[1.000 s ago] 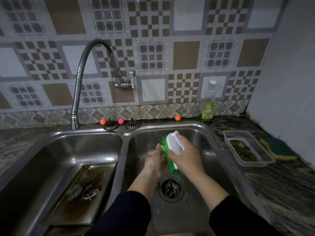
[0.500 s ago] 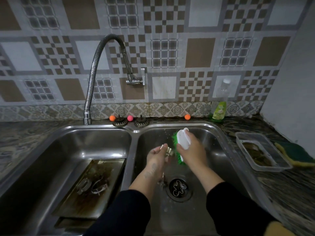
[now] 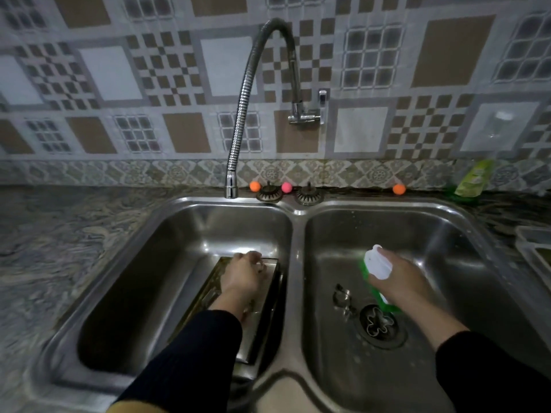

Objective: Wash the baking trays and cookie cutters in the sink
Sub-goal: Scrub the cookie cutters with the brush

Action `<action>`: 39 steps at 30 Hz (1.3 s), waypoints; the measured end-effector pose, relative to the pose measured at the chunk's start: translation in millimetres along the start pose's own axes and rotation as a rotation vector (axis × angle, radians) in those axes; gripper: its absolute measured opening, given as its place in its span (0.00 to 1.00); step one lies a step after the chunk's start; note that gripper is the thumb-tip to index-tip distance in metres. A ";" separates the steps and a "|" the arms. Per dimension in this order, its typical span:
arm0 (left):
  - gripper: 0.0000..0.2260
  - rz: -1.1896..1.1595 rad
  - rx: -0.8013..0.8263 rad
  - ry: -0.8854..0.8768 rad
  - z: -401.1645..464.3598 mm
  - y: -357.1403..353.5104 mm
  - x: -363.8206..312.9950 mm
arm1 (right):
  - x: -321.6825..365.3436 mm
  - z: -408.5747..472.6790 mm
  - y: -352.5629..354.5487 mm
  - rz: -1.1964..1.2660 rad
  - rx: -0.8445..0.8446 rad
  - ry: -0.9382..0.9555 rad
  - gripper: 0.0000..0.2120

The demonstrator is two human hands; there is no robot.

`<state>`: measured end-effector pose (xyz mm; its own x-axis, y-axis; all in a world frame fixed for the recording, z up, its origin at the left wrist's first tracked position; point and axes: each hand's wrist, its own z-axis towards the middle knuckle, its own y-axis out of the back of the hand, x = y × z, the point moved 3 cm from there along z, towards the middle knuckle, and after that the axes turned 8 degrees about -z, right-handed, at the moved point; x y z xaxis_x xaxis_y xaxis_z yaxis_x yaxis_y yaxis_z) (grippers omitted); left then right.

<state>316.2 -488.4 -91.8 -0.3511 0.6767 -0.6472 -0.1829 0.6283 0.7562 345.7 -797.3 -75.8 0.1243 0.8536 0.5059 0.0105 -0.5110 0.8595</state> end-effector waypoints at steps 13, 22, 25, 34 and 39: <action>0.20 0.343 0.239 0.016 7.7 -7.3 39.3 | 10.5 1.2 -25.3 -0.003 0.037 0.027 0.33; 0.13 0.096 -0.090 -0.344 14.8 -7.1 -73.4 | 13.4 11.9 -5.7 -0.027 0.060 0.061 0.33; 0.11 -0.030 -0.052 -0.443 2.2 -36.7 -114.1 | 6.5 15.1 3.1 -0.027 0.065 0.068 0.33; 0.22 0.081 0.298 0.106 -9.0 -175.2 -96.4 | -40.0 25.8 6.1 -0.012 0.069 0.058 0.35; 0.23 0.060 0.253 0.170 -8.4 -209.8 -86.9 | -61.0 29.1 5.5 0.034 0.078 0.075 0.33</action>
<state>377.4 -682.2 -193.4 -0.5067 0.6552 -0.5603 0.0700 0.6790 0.7307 367.0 -855.2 -104.0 0.0510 0.8396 0.5408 0.0849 -0.5432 0.8353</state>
